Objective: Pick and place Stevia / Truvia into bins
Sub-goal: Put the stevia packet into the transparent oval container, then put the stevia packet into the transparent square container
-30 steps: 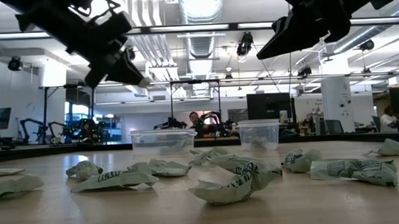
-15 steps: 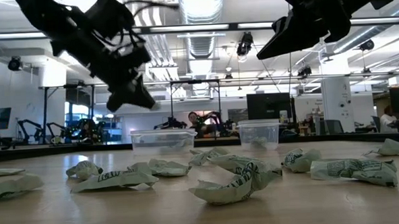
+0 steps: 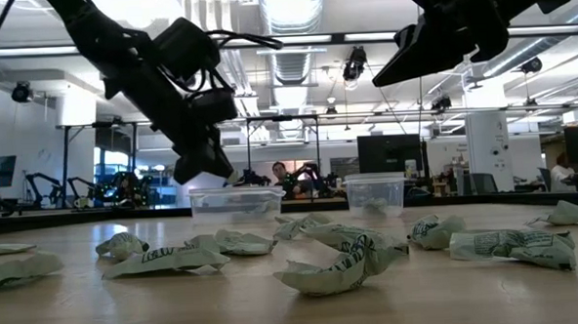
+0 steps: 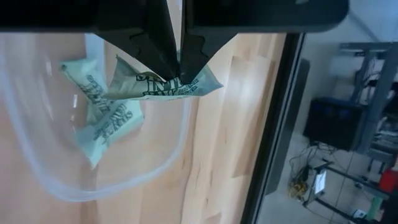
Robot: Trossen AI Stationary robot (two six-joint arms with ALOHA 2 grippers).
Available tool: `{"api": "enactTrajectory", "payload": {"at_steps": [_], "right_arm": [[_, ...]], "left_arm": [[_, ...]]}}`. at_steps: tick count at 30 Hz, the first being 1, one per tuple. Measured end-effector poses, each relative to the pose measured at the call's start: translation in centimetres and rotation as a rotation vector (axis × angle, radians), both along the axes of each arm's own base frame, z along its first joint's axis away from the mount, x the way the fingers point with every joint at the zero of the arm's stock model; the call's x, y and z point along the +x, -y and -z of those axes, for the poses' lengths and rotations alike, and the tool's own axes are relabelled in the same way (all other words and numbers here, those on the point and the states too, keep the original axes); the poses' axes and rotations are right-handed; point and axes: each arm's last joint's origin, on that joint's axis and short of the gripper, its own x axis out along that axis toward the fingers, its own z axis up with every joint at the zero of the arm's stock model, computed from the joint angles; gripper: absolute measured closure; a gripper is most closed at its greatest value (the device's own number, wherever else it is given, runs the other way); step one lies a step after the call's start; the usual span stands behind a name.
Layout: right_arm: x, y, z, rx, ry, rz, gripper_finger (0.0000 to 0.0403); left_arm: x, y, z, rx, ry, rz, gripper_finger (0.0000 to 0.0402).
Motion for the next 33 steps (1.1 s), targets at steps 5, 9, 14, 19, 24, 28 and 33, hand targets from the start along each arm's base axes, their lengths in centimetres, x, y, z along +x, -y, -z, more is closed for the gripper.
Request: {"api": "enactTrajectory", "payload": {"at_steps": [5, 9, 14, 19, 24, 28, 33], "right_arm": [[-0.1, 0.0, 0.2, -0.001, -0.007, 0.000, 0.0341], [-0.1, 0.0, 0.2, 0.000, -0.010, 0.001, 0.0345], [-0.1, 0.0, 0.3, 0.008, -0.011, 0.006, 0.0346], [-0.2, 0.0, 0.4, 0.017, -0.014, 0.012, 0.0346], [-0.2, 0.0, 0.5, 0.019, -0.018, 0.013, 0.0346], [-0.3, 0.0, 0.7, 0.019, -0.021, 0.014, 0.0346], [-0.3, 0.0, 0.8, 0.020, -0.025, 0.014, 0.0346]], "left_arm": [[-0.1, -0.1, 0.3, 0.030, -0.017, -0.034, 0.0398], [-0.1, -0.1, 0.3, 0.031, -0.017, -0.033, 0.0373], [-0.1, -0.1, 0.2, 0.030, -0.015, -0.034, 0.0332], [-0.2, 0.1, 0.1, 0.029, -0.019, -0.029, 0.0309], [-0.5, 1.0, -0.6, 0.029, -0.019, 0.002, 0.0305], [-0.9, 2.4, -2.0, 0.032, 0.021, 0.048, 0.0305], [-2.3, 4.8, -3.9, -0.006, 0.055, 0.103, 0.0305]]}}
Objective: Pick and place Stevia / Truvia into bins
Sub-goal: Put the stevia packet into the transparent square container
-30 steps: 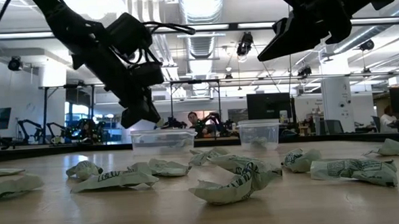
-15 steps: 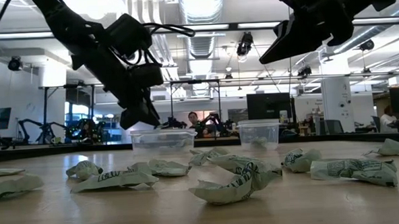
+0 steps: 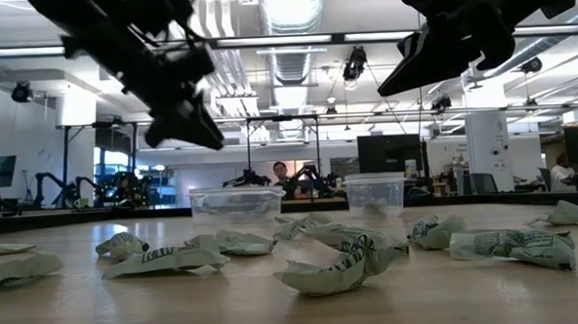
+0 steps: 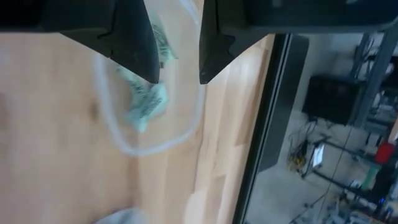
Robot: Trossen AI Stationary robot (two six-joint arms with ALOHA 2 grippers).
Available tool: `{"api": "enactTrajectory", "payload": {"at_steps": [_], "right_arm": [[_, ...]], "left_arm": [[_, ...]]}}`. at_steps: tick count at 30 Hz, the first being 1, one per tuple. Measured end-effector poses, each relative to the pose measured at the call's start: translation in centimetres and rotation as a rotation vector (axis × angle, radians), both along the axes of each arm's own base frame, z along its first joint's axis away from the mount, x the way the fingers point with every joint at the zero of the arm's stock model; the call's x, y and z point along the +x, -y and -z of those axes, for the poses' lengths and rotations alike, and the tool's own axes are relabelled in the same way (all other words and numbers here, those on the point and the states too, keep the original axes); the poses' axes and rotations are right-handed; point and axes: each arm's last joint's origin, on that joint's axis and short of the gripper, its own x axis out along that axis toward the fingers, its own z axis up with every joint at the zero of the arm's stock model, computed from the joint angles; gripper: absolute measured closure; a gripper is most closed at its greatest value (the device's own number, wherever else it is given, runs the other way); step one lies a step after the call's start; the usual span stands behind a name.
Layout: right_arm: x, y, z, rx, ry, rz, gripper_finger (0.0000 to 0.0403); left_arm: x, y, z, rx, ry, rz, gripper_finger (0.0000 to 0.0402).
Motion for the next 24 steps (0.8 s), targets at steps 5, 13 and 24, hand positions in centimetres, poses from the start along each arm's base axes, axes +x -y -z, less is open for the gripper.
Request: {"api": "enactTrajectory", "payload": {"at_steps": [5, 13, 24], "right_arm": [[0.0, 0.0, 0.1, 0.004, -0.003, 0.004, 0.0346], [-0.1, 0.0, 0.3, 0.016, -0.004, 0.011, 0.0346], [-0.2, 0.0, 0.4, 0.018, -0.009, 0.013, 0.0346]], "left_arm": [[-2.1, 2.4, -1.3, -0.055, 0.007, 0.065, 0.0305], [-4.6, 5.1, -2.9, -0.209, 0.071, 0.175, 0.0305], [-5.3, 7.4, -0.6, -0.341, -0.043, 0.246, 0.0305]]}}
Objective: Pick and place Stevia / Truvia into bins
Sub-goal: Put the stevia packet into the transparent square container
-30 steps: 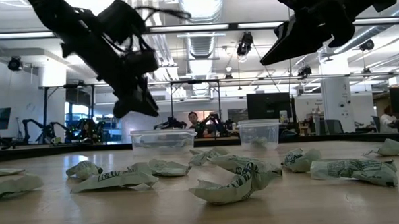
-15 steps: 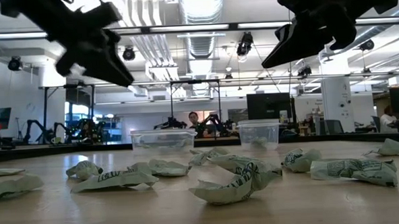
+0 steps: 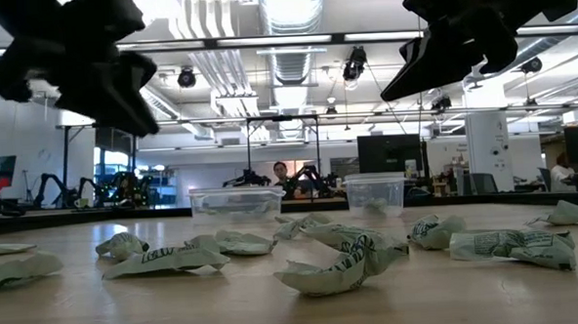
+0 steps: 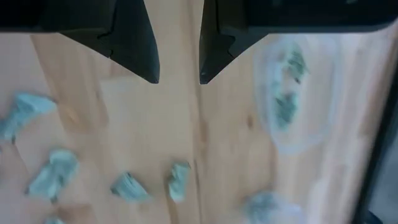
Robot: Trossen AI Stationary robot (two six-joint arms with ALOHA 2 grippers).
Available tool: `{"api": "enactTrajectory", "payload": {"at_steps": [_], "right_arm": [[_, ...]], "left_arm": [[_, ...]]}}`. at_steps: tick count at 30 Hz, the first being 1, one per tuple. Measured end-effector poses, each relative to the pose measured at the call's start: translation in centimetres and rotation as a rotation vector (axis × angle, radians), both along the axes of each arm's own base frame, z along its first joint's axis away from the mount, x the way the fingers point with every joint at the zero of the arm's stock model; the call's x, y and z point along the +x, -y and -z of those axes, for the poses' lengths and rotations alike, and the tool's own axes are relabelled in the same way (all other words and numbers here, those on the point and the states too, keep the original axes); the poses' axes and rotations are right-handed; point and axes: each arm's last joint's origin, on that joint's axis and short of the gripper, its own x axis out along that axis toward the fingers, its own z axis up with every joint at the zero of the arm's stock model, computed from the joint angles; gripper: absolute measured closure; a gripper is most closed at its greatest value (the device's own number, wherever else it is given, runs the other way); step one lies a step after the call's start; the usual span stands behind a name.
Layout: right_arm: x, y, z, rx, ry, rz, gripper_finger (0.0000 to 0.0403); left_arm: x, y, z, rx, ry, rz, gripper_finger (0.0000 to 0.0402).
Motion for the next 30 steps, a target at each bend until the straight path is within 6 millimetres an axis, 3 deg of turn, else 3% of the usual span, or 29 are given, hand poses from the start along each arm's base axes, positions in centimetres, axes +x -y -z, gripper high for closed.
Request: {"api": "enactTrajectory", "payload": {"at_steps": [8, 16, 24, 30], "right_arm": [[0.0, 0.0, 0.0, 0.016, 0.004, 0.005, 0.0346], [-0.7, -1.0, 1.8, 0.242, -0.071, -0.153, 0.0346], [-2.3, -3.1, 4.7, 0.385, -0.289, -0.081, 0.0346], [-3.7, -4.8, 5.2, 0.438, -0.393, -0.015, 0.0346]], "left_arm": [[0.5, 1.4, 2.2, -0.062, -0.117, -0.001, 0.0305], [1.4, 1.9, 3.6, -0.037, -0.181, 0.002, 0.0305], [1.4, 1.9, 3.2, -0.044, -0.163, 0.003, 0.0305], [1.3, 1.9, 3.0, -0.048, -0.155, 0.004, 0.0305]]}}
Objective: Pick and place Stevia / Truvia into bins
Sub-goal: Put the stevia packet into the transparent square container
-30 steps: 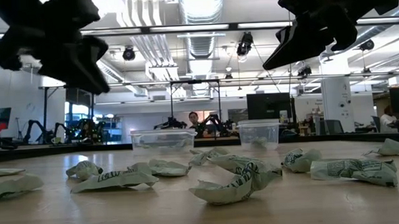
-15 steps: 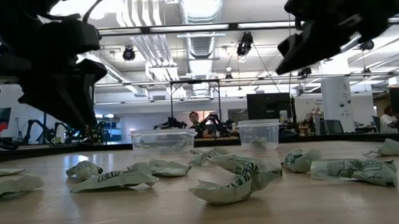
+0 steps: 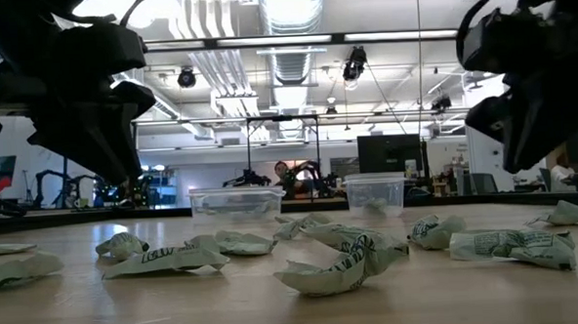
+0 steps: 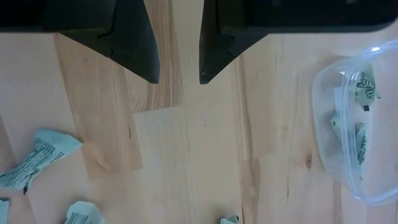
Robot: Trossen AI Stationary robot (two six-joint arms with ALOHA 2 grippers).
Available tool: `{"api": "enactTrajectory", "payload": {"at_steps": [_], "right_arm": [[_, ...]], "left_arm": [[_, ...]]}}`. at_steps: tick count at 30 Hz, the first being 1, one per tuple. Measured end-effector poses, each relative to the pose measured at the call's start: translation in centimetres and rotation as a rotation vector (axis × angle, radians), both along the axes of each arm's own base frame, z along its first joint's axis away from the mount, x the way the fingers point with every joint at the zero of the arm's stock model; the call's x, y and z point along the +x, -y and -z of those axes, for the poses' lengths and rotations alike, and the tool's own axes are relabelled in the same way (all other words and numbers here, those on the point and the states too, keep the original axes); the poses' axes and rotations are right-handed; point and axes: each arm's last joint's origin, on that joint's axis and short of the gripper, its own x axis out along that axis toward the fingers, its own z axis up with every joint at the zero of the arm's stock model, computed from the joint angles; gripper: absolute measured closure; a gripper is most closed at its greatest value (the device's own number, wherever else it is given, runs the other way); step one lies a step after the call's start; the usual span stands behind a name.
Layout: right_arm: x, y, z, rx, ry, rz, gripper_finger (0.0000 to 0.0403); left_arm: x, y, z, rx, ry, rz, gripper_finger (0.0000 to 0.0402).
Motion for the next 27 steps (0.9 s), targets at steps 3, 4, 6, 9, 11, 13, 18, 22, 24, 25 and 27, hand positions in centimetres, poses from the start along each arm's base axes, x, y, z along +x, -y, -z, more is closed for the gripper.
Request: {"api": "enactTrajectory", "payload": {"at_steps": [3, 4, 6, 9, 11, 13, 18, 22, 24, 25, 27], "right_arm": [[-0.2, -0.4, 0.0, 0.002, -0.001, -0.013, 0.0346], [-0.2, -0.4, 0.0, 0.007, -0.004, -0.005, 0.0346], [-0.2, -0.4, 0.0, 0.014, -0.009, 0.007, 0.0346], [-0.5, -0.3, 0.1, 0.002, -0.044, 0.010, 0.0346], [-0.7, -0.2, 0.2, -0.002, -0.078, 0.025, 0.0346], [-1.0, -0.1, 0.2, 0.002, -0.112, 0.053, 0.0346], [-1.3, 0.0, 0.3, 0.005, -0.162, 0.092, 0.0346], [-1.3, 0.0, 0.3, 0.005, -0.162, 0.094, 0.0333], [-1.3, 0.0, 0.3, 0.002, -0.160, 0.096, 0.0322], [-1.3, 0.0, 0.3, -0.001, -0.159, 0.097, 0.0315], [-1.3, 0.0, 0.3, -0.002, -0.158, 0.096, 0.0303]], "left_arm": [[0.0, 0.0, 0.0, 0.000, 0.000, 0.000, 0.0305], [0.0, 0.0, 0.0, 0.000, 0.000, 0.000, 0.0305], [0.0, 0.0, 0.0, 0.000, 0.000, 0.000, 0.0305], [0.0, 0.0, 0.0, 0.000, 0.000, 0.000, 0.0305], [0.0, 0.0, 0.0, 0.000, 0.000, 0.000, 0.0305], [0.0, 0.0, 0.0, 0.001, -0.001, 0.000, 0.0305], [0.0, 0.0, 0.1, 0.001, -0.001, 0.000, 0.0305], [0.0, 0.0, 0.1, 0.001, -0.001, 0.000, 0.0305], [0.0, 0.0, 0.1, 0.001, -0.001, 0.000, 0.0305], [0.0, 0.0, 0.1, 0.001, -0.001, 0.000, 0.0305], [0.0, 0.0, 0.1, 0.001, -0.001, 0.000, 0.0305]]}}
